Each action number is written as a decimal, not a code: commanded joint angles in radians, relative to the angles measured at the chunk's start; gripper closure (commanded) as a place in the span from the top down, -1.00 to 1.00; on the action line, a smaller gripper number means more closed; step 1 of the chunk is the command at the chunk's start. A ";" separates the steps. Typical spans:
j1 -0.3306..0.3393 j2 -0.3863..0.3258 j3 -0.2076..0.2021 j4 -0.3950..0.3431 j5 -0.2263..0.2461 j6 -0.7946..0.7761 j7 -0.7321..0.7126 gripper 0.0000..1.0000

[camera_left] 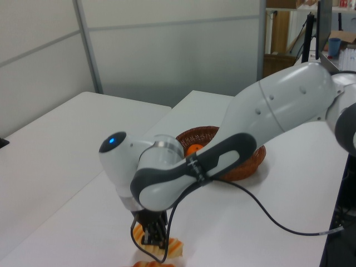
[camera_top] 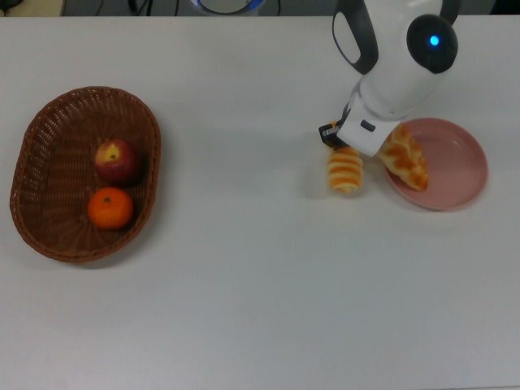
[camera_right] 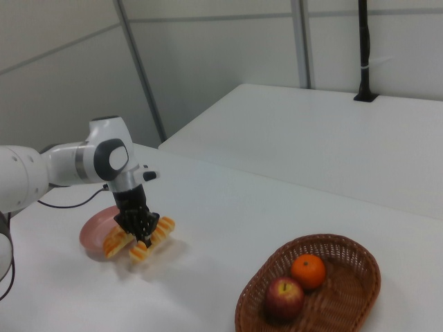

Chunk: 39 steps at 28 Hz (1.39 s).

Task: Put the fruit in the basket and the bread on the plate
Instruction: 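Lower the gripper and grasp the striped bread roll, then place the bread roll on the pink plate beside the croissant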

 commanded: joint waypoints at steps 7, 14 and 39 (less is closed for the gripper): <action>0.036 -0.068 0.060 0.026 -0.002 -0.021 0.009 -0.69; 0.119 -0.054 0.086 0.064 -0.034 -0.009 0.009 -0.65; 0.216 0.070 0.075 0.069 -0.230 0.248 0.249 1.00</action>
